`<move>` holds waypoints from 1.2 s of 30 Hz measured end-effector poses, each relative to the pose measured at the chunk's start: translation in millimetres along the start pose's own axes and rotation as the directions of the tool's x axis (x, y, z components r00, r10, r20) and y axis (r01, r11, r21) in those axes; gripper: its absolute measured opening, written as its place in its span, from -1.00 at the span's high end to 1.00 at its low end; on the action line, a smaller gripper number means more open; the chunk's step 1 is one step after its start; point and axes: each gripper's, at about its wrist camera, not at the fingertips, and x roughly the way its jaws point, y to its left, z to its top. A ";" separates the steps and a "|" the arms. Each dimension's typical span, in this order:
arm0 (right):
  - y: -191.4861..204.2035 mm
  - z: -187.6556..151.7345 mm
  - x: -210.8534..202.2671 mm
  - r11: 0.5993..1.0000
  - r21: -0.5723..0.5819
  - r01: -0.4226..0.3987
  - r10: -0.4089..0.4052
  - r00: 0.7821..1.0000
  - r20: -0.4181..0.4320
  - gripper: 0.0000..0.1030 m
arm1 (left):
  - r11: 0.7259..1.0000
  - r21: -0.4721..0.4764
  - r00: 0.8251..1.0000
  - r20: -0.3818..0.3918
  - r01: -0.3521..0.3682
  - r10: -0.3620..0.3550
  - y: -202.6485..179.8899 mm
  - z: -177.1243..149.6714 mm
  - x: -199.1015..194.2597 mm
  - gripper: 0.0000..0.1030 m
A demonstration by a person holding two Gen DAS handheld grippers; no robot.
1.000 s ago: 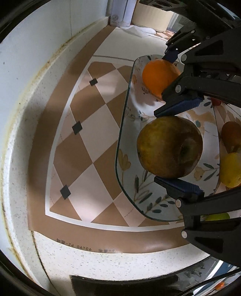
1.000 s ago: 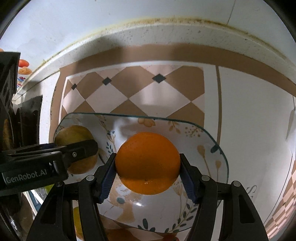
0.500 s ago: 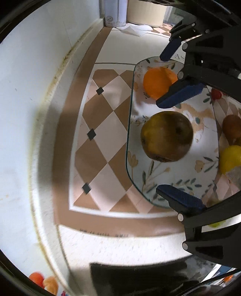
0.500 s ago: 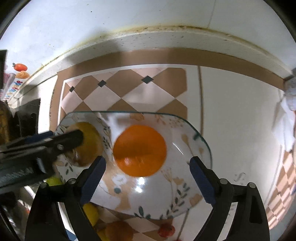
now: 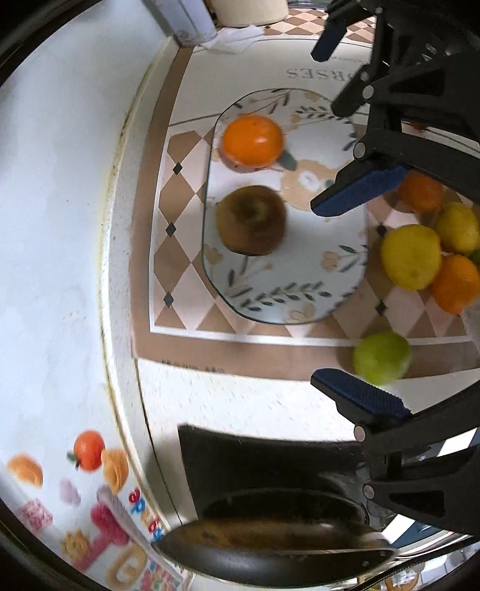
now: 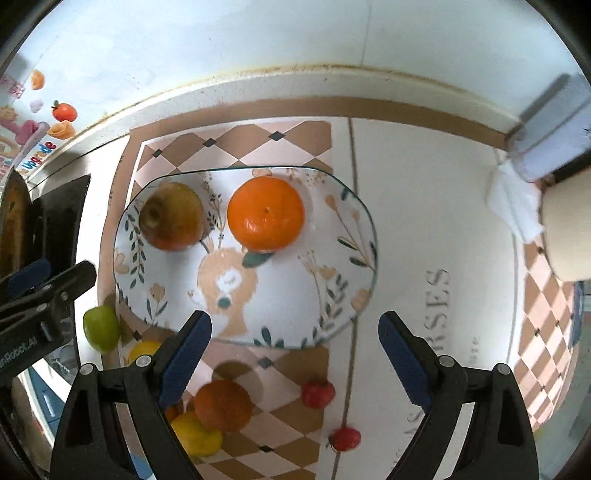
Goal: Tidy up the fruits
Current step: 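Lower the apple and orange onto the floral plate and open both tools, then grasp an orange with the left tool while the right tool grasps a lemon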
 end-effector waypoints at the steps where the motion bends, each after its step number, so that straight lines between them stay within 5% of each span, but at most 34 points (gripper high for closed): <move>1: 1.9 -6.3 -6.3 1.000 -0.001 0.005 -0.005 1.000 0.013 -0.83 | 1.000 -0.001 1.000 0.014 -0.001 0.001 -1.3 -2.1 -3.2 -0.63; 9: 15.8 -51.6 -61.0 1.000 -0.003 0.018 -0.018 0.992 0.127 -0.83 | 0.999 0.021 0.989 0.145 -0.029 0.025 0.6 -47.4 -52.8 -0.63; 24: 24.5 -120.9 -153.8 1.000 0.002 -0.025 0.023 0.954 0.299 -0.83 | 0.999 0.038 0.955 0.296 0.022 -0.033 6.0 -114.6 -134.6 -0.63; 34: 24.1 -136.1 -119.5 0.992 0.017 -0.123 0.118 0.972 0.202 -0.83 | 1.000 0.021 0.957 0.290 0.023 -0.028 16.9 -128.5 -136.6 -0.64; 36: 25.1 -135.6 -89.1 0.984 0.024 -0.176 0.172 0.977 0.128 -0.83 | 1.000 0.016 0.966 0.257 -0.007 0.003 23.1 -128.6 -121.8 -0.86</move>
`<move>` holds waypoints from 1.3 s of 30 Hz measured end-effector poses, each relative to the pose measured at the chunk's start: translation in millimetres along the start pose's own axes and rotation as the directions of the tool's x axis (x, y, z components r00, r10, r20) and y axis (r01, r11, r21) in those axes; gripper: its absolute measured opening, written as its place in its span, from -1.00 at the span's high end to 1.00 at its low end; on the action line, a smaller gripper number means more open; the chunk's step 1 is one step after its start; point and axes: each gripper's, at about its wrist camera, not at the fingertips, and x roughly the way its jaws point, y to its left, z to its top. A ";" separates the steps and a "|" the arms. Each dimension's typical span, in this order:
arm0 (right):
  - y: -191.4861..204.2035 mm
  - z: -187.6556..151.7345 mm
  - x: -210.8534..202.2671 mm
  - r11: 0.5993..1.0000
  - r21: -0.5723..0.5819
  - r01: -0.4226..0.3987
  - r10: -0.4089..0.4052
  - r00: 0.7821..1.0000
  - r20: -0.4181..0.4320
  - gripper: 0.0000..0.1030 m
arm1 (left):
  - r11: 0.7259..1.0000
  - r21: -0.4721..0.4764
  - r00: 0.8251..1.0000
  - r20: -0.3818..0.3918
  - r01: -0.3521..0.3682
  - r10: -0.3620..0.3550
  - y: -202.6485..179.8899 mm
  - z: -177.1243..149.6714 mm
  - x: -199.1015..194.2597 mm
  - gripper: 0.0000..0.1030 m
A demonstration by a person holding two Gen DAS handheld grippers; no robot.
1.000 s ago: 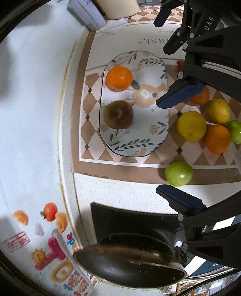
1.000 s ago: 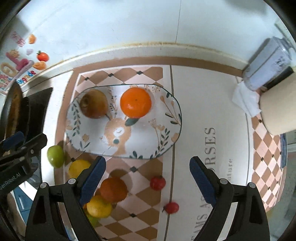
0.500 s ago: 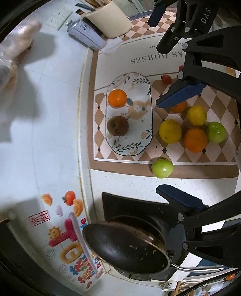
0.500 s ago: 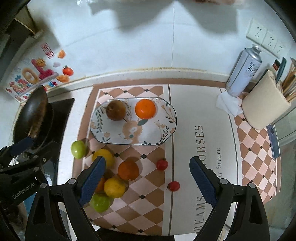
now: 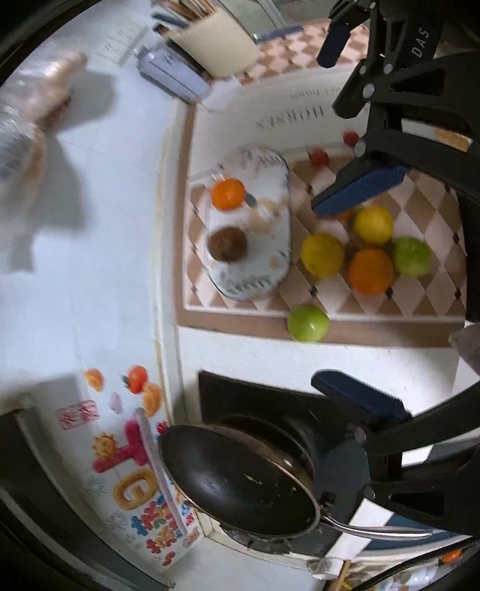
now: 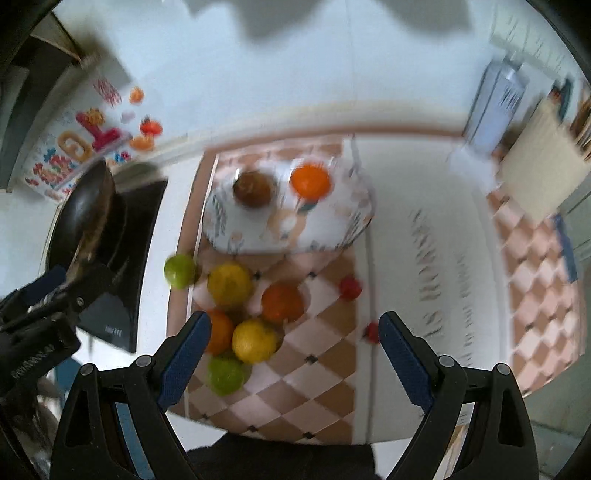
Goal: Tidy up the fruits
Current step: 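Grasp an orange with the left tool while the right tool grasps a lemon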
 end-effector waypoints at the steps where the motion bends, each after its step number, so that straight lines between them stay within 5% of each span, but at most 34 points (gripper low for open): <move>1: -1.9 -1.7 16.9 1.000 0.015 -0.025 0.026 0.999 -0.044 -0.83 | 1.000 -0.001 1.000 -0.018 -0.010 0.010 3.5 -2.6 8.1 -0.93; 7: -14.2 -17.3 122.1 0.971 0.182 -0.154 0.199 0.944 -0.263 -0.82 | 0.998 -0.042 0.982 -0.186 -0.050 0.041 25.2 -27.1 67.6 -0.93; 12: 0.7 -25.5 169.7 0.971 0.169 -0.171 0.219 0.918 -0.331 -0.52 | 0.994 -0.106 0.950 -0.311 -0.037 0.002 35.7 -50.0 104.9 -0.93; 15: 4.5 -28.3 176.0 0.970 0.150 -0.189 0.228 0.920 -0.320 -0.22 | 0.992 -0.120 0.939 -0.344 -0.041 -0.003 36.6 -57.3 116.7 -0.93; 25: -27.0 -47.6 145.7 1.000 0.022 -0.019 0.025 0.949 -0.314 -0.21 | 0.993 -0.116 0.908 -0.413 0.019 -0.065 12.9 -62.1 147.1 -0.93; 29: -40.7 -49.5 144.4 0.998 0.054 -0.031 0.047 0.947 -0.317 -0.21 | 0.997 -0.049 0.886 -0.458 0.053 -0.069 -11.2 -65.4 168.6 -0.92; 35: -43.8 -43.2 148.2 0.997 0.072 -0.025 0.046 0.949 -0.311 -0.22 | 0.992 0.022 0.886 -0.452 0.127 -0.103 -35.0 -67.1 178.6 -0.24; 39: -48.6 -42.6 146.9 0.997 0.074 -0.025 0.047 0.947 -0.318 -0.22 | 0.992 0.074 0.896 -0.441 0.104 -0.061 -40.0 -70.1 174.5 -0.23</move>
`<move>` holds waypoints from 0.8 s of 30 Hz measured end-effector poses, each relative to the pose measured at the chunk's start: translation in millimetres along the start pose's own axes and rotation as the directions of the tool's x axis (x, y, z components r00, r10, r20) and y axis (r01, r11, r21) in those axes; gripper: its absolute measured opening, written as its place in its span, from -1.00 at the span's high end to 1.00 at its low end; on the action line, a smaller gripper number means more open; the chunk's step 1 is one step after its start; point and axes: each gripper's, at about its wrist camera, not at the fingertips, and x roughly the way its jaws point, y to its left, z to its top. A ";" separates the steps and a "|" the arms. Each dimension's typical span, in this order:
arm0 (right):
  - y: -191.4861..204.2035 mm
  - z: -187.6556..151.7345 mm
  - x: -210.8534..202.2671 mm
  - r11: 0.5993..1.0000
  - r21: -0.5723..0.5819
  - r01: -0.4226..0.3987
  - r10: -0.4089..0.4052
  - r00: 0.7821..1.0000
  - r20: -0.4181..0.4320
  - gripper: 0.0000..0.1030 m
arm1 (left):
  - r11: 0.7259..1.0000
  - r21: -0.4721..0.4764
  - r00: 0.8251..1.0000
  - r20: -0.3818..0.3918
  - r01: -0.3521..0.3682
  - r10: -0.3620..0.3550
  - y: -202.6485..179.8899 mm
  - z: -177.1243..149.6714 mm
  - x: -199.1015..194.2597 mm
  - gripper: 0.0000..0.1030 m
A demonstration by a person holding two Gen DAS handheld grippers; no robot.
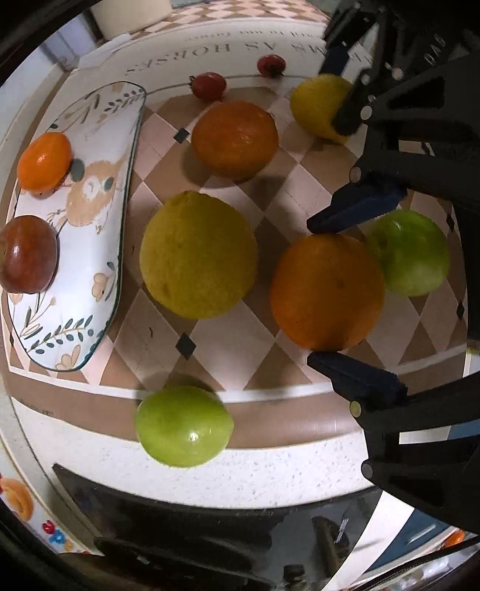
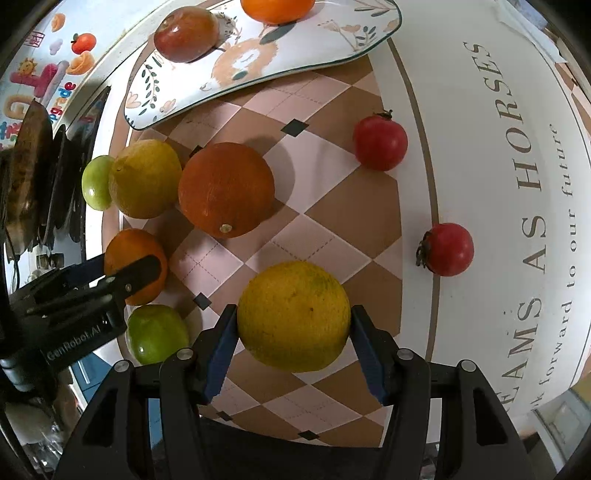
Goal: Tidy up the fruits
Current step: 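Grasp an orange with the left tool while the right tool grasps a lemon, then place the orange and lemon on the plate and open both tools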
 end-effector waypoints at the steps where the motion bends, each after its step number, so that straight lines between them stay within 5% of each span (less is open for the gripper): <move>1: 0.7 0.9 0.5 1.000 0.000 -0.001 0.001 1.000 -0.003 -0.22 | 1.000 0.003 1.000 0.002 -0.012 0.012 0.1 -1.7 0.4 -0.23; 12: 7.5 3.2 2.9 1.000 -0.004 -0.010 0.010 1.000 0.011 -0.21 | 0.998 -0.047 1.000 0.010 0.028 -0.027 20.0 -7.2 -4.8 -0.22; 17: 8.7 10.0 -39.4 0.998 -0.002 -0.067 0.067 0.994 0.088 -0.21 | 0.994 -0.054 0.993 0.080 0.093 -0.089 32.1 -3.1 -51.1 -0.22; 24: 19.7 72.1 -83.4 0.994 -0.021 -0.104 0.106 0.971 0.213 -0.21 | 0.985 -0.038 0.967 0.200 0.166 -0.156 33.7 53.2 -109.1 -0.22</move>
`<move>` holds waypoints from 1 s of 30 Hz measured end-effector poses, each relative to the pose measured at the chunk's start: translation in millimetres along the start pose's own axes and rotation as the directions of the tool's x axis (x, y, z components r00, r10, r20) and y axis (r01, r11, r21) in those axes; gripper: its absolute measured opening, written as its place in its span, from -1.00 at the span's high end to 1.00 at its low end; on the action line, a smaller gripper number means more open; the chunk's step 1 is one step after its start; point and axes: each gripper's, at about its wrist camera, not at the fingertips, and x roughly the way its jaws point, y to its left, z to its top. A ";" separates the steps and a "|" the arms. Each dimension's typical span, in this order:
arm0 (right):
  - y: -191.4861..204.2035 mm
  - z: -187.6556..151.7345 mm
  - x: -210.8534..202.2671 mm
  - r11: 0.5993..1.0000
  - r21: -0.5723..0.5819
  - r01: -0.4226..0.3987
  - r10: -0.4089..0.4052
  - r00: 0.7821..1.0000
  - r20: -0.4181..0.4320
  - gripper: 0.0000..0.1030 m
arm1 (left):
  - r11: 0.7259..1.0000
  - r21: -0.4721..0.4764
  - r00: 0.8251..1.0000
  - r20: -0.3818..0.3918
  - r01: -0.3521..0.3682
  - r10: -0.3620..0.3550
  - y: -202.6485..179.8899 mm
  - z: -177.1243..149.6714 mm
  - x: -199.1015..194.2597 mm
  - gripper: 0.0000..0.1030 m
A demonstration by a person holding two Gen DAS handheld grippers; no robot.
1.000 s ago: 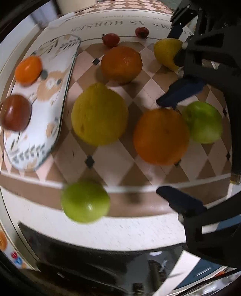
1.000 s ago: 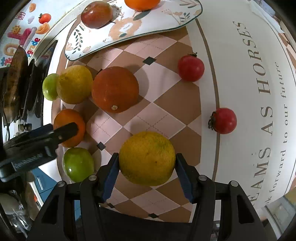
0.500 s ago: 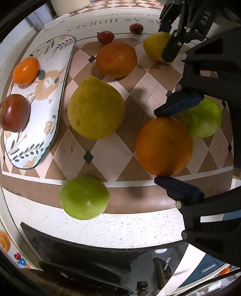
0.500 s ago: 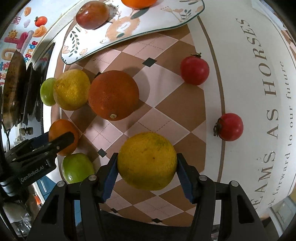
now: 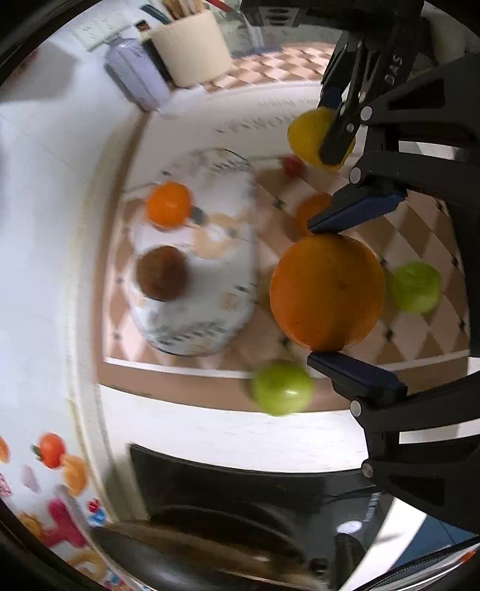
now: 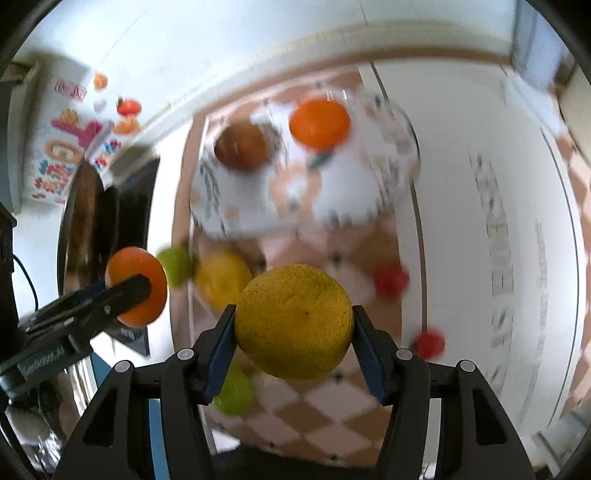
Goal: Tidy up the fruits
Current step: 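Place the orange and lemon on the plate and open both tools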
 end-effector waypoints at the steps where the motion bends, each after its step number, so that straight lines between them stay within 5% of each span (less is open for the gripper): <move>1: 3.0 11.6 5.4 1.000 -0.003 0.008 -0.008 1.000 0.006 -0.21 | 1.000 0.002 1.000 0.001 -0.003 0.003 -1.9 10.9 1.9 -0.22; 12: 23.4 78.3 83.6 0.996 -0.052 0.070 -0.073 0.996 -0.059 -0.21 | 0.995 -0.096 0.985 -0.172 -0.025 0.008 22.8 92.2 93.1 -0.22; 21: 27.8 92.6 116.4 0.998 -0.063 0.032 -0.041 0.988 -0.151 -0.23 | 0.993 -0.110 0.974 -0.227 -0.040 0.014 23.4 99.3 117.8 -0.24; 24: 29.6 92.1 111.8 0.998 -0.059 0.003 -0.012 0.988 -0.157 -0.58 | 0.992 -0.117 0.972 -0.235 -0.040 0.012 24.1 98.9 118.4 -0.24; 27: 30.8 91.5 102.2 0.998 -0.068 0.010 -0.020 0.987 -0.156 -0.64 | 0.992 -0.127 0.972 -0.233 -0.017 -0.014 25.7 101.0 118.9 -0.26; 30: 29.3 88.3 91.1 0.996 -0.071 0.045 -0.056 0.987 -0.154 -0.77 | 0.991 -0.137 0.976 -0.215 -0.011 -0.019 26.9 104.9 115.6 -0.64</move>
